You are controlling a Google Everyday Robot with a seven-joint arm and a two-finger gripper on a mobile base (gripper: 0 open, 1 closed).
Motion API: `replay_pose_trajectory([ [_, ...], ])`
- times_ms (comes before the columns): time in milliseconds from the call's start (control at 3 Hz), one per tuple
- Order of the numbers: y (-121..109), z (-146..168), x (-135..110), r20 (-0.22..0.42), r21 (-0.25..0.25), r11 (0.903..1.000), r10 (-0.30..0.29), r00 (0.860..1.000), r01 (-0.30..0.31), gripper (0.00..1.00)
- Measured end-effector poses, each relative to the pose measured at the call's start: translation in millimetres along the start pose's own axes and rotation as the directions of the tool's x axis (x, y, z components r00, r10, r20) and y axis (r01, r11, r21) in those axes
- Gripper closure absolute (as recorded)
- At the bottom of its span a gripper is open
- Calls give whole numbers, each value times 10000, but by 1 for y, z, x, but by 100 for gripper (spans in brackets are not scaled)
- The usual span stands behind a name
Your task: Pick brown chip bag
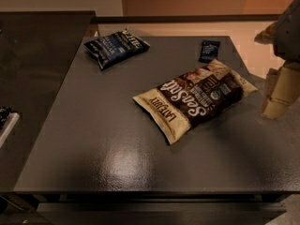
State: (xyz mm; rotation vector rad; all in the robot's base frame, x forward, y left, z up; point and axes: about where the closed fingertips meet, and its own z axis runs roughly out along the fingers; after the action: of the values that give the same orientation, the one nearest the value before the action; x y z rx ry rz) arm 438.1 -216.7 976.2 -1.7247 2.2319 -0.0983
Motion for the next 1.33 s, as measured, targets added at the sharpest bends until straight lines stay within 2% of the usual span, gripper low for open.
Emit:
replay_pose_trajectory([
  [333, 0, 0, 0, 1, 2, 10000, 0, 10000, 0, 0],
  [1000, -20, 30, -14, -175, -115, 9961, -878, 9960, 876, 0],
  [1333, -34, 48, -25, -247, -225, 9857, -1676, 9855, 1671, 0],
])
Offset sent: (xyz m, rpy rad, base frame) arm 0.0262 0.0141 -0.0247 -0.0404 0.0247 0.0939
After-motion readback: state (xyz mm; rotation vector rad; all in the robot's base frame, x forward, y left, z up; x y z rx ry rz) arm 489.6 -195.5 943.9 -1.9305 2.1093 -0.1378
